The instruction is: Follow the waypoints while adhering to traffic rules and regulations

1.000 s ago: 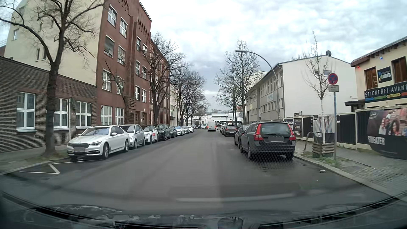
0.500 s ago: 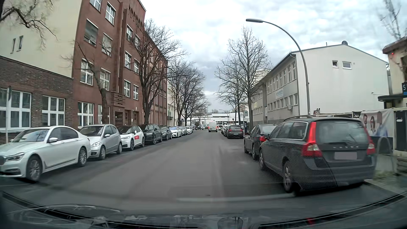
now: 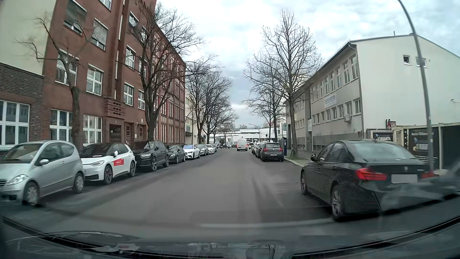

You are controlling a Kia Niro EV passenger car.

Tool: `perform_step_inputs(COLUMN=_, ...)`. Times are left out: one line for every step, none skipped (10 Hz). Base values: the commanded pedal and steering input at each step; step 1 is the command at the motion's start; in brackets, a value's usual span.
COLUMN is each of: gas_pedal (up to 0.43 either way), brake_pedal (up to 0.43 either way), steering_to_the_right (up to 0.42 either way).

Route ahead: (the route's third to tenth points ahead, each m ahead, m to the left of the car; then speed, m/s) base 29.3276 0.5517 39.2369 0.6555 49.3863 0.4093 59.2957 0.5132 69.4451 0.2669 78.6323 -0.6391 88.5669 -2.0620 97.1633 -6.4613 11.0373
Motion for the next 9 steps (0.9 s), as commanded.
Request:
perform_step_inputs(gas_pedal=0.047, brake_pedal=0.012, steering_to_the_right=-0.002)
perform_step_inputs(gas_pedal=0.059, brake_pedal=0.012, steering_to_the_right=-0.003)
perform_step_inputs(gas_pedal=0.059, brake_pedal=0.012, steering_to_the_right=-0.002)
perform_step_inputs(gas_pedal=0.059, brake_pedal=0.012, steering_to_the_right=-0.003)
perform_step_inputs(gas_pedal=0.059, brake_pedal=0.012, steering_to_the_right=-0.002)
perform_step_inputs(gas_pedal=0.059, brake_pedal=0.012, steering_to_the_right=-0.002)
perform_step_inputs(gas_pedal=0.059, brake_pedal=0.012, steering_to_the_right=-0.003)
perform_step_inputs(gas_pedal=0.059, brake_pedal=0.012, steering_to_the_right=-0.003)
perform_step_inputs(gas_pedal=0.059, brake_pedal=0.012, steering_to_the_right=-0.003)
